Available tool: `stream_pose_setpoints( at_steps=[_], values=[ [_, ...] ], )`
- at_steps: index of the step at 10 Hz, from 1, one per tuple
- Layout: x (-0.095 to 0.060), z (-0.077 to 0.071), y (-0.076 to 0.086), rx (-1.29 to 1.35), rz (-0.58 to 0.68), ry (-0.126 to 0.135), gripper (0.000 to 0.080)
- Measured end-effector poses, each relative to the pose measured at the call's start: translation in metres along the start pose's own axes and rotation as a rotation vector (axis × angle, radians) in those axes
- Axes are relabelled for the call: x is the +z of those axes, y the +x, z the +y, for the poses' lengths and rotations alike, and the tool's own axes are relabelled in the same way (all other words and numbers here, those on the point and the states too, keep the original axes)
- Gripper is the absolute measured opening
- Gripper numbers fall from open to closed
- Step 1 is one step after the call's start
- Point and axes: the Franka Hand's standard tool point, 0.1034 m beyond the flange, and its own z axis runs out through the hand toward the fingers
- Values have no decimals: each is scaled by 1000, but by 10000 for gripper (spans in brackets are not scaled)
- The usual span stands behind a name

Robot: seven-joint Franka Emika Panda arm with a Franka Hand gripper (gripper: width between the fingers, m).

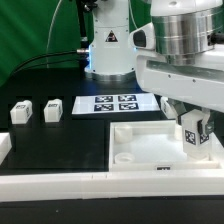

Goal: Assemble one leg

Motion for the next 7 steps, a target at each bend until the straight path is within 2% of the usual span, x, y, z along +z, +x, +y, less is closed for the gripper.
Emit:
stream_pose_setpoints(
  at_steps=[2, 4, 6, 7],
  values=[
    [0, 0, 0, 196, 1, 0, 291],
    [1, 0, 0, 172, -1, 0, 301],
    [2, 0, -2, 137, -3, 0, 607],
    [3, 0, -4, 51, -3, -4, 636]
  ],
)
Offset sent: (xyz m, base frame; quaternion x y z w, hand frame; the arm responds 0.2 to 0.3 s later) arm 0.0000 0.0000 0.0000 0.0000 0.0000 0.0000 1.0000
